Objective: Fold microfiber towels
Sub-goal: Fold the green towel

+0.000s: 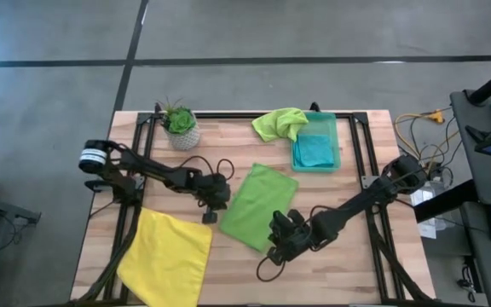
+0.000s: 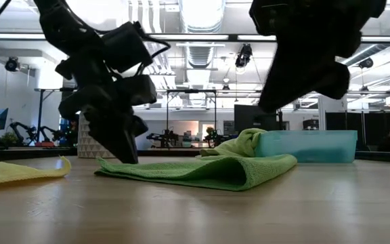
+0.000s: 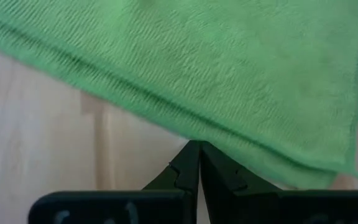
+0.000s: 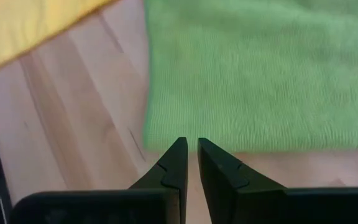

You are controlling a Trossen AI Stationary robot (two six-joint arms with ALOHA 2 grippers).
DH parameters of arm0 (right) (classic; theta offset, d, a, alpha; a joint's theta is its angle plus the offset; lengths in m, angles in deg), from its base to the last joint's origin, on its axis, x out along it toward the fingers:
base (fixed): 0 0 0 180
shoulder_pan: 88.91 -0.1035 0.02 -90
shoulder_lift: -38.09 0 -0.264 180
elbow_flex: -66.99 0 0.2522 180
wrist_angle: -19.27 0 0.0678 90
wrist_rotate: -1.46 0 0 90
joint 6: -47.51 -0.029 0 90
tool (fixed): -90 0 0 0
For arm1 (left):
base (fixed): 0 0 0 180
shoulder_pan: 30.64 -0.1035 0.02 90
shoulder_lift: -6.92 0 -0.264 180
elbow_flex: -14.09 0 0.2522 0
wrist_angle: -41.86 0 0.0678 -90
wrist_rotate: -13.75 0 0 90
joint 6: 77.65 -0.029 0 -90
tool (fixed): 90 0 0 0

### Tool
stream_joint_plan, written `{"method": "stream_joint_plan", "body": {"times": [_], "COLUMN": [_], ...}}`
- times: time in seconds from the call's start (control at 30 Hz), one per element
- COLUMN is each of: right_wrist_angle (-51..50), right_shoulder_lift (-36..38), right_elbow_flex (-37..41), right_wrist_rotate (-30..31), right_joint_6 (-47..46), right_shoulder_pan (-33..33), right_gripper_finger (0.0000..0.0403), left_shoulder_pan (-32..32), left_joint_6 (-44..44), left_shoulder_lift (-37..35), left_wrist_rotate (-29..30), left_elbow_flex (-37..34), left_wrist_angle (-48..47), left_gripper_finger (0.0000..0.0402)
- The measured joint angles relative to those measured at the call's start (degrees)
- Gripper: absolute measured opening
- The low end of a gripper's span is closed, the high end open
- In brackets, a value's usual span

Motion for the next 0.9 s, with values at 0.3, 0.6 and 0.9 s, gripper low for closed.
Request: {"method": "stream_joint_plan", "body": {"times": [0.3,0.6,0.9], "right_wrist_angle": [-0.1,0.7,2.0], "right_shoulder_lift": [0.3,1.2,-1.9], "right_elbow_flex": [0.4,0.4,0.5], "right_wrist_rotate": [-0.2,-2.9,-2.9], "right_joint_6": [0.6,10.0,28.2], "right_shoulder_pan": [-1.5,-6.8,-10.6], "right_gripper_finger": [0.0033,0.0034,0.0084], "left_shoulder_pan": [7.5,9.9,10.0], "left_joint_6": [0.0,5.9,12.3], "left_shoulder_lift": [3.3,2.7,-0.6], "left_wrist_rotate": [-3.7,-7.6,-6.7], "left_elbow_flex": [3.6,5.2,4.9], "left_wrist_angle": [0.1,-2.3,-2.4], "left_gripper_finger": [0.0000,0.0000,0.0000]}}
